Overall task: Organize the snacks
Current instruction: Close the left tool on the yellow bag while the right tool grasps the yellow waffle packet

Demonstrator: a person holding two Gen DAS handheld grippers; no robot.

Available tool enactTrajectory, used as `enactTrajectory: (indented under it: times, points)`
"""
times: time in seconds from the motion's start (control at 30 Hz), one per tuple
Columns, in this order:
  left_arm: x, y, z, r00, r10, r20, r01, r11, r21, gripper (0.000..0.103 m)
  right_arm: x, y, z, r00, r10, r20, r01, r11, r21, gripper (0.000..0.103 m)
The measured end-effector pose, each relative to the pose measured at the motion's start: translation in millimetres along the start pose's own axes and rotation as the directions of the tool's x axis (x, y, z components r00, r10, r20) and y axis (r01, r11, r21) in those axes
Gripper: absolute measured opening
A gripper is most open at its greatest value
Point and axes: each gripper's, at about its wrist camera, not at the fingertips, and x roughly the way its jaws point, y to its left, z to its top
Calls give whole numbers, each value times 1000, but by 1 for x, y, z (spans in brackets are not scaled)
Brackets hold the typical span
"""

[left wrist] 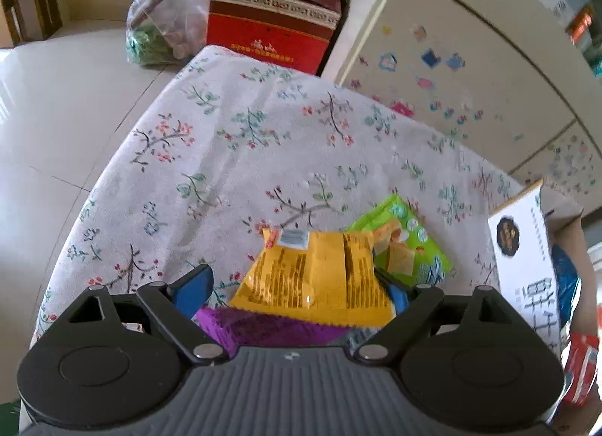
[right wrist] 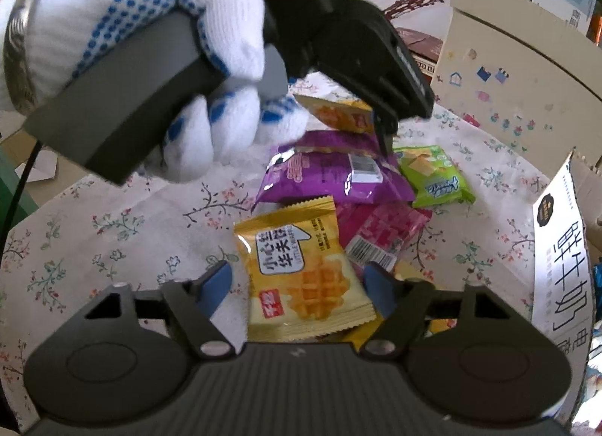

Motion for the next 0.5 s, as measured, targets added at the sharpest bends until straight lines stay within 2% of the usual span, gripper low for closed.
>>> enactTrajectory:
  times: [0.03, 0.13, 0.23, 0.5]
  points:
    - [-1, 3, 2, 1000, -5, 9, 5, 1000, -16, 93, 1, 0, -1, 1000, -7, -6, 7, 1000, 1, 67]
    - [-2, 8, 6, 1000, -23, 18, 24, 998, -60, 93, 1, -5, 0, 1000, 10, -6, -10, 999, 36, 64]
    - [1, 5, 8, 999, -32, 15, 32, 997, -65, 93, -2, -10, 2, 1000, 21, -7, -20, 998, 65, 61]
    - [5, -1, 9, 1000, -16, 25, 18, 998, -62, 93, -4, -11, 1, 999, 45, -16, -43, 994, 101, 60]
